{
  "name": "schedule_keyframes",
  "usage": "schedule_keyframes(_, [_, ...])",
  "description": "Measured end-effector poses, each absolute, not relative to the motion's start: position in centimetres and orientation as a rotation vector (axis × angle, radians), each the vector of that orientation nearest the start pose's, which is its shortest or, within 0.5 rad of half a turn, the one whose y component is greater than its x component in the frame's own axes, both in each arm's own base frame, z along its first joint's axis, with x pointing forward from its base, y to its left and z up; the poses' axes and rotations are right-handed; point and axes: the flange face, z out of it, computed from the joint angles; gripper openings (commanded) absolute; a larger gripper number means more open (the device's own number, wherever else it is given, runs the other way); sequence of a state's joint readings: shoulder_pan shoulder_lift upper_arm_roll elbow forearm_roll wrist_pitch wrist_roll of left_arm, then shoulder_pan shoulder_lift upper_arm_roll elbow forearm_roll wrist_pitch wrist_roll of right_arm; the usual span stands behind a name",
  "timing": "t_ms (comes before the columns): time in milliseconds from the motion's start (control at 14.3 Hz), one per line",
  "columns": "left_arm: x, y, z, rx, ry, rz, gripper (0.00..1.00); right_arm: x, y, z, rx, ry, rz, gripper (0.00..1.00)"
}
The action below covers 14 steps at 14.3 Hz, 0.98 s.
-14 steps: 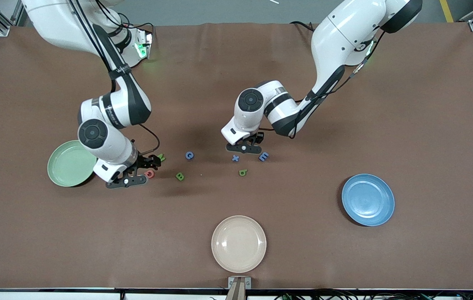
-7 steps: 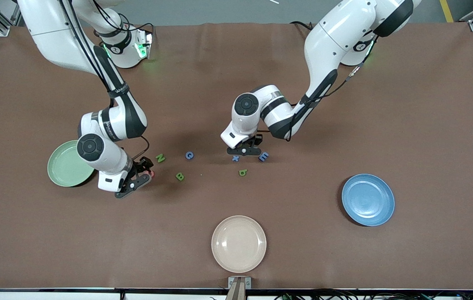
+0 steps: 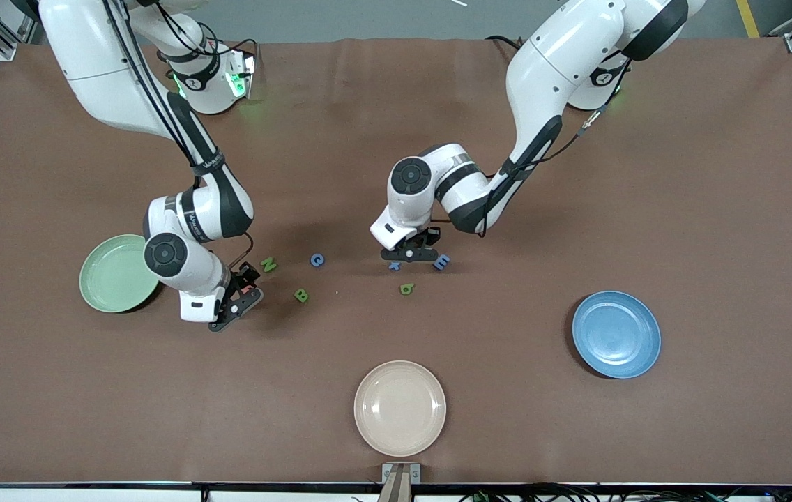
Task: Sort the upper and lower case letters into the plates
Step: 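Carry the green u to the blue plate while the right gripper lifts the Q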
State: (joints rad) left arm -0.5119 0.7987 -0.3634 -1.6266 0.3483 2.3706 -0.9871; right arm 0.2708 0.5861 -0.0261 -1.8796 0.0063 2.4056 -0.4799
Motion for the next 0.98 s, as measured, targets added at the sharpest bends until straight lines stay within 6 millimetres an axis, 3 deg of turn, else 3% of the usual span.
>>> schedule_keyframes(140, [46.7,-50.6,17.5,-3.162,0.056,0.006,0.00,60.9,15.5,18.5,-2.935,-1.119,0.107,0.75])
schedule_keyframes(349, [47.6,-50.3,18.0,-3.168,0.037,-0.010,0.00,60.6,15.8,17.5,-2.928,-1.123,0.129,0.75])
schedule_keyframes(488, [50.1,-48.6,20.2,-3.155,-0.024,-0.042,0.00,60.5,15.9,17.3,-2.926,-1.125,0.134,0.75])
schedule_keyframes(628, [54.0,-44.7,24.3,-3.119,-0.089,-0.079,0.00,60.4,16.1,17.3,-2.922,-1.129,0.133,0.75])
schedule_keyframes(767, [57.6,-39.3,27.6,-3.084,-0.131,-0.096,0.00,60.4,16.3,17.3,-2.919,-1.133,0.133,0.71])
schedule_keyframes(977, [62.2,-30.6,28.5,-3.057,-0.151,-0.076,0.00,60.4,16.4,17.4,-2.916,-1.136,0.128,0.58])
